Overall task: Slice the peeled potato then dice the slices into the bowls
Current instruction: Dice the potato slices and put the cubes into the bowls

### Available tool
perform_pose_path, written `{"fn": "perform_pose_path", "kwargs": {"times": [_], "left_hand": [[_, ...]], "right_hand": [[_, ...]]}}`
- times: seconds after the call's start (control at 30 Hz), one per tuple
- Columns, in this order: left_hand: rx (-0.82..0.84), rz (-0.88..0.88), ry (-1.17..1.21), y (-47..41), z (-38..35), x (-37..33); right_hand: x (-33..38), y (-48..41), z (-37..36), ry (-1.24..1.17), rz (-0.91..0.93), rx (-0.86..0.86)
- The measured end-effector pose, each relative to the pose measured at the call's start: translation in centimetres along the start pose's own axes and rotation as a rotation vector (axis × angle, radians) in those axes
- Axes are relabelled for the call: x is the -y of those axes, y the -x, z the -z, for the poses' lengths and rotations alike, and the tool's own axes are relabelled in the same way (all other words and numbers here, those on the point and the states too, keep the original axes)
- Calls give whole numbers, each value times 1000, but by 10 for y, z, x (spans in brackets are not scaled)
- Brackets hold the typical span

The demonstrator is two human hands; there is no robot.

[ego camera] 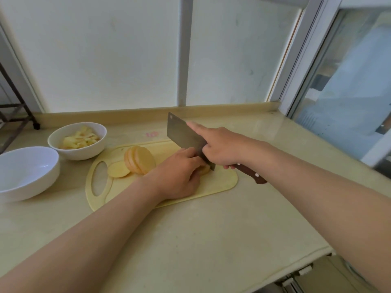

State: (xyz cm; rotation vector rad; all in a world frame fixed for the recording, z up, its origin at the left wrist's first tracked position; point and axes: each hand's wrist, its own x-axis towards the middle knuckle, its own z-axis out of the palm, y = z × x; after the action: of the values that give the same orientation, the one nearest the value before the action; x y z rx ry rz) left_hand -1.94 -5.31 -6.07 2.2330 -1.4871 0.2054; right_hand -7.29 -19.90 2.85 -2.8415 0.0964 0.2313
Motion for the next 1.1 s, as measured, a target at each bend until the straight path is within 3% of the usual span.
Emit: {"fn": "perform_pose_path", "kwargs": {"times": [0.23,1.1], "left_hand": [[-83,21,-9,4,-1,4],[-99,-21,-11,4,-2,3]], "right_hand": [[-9,11,15,-32,-37,-71],[-1,31,7,69,-35,71]]}}
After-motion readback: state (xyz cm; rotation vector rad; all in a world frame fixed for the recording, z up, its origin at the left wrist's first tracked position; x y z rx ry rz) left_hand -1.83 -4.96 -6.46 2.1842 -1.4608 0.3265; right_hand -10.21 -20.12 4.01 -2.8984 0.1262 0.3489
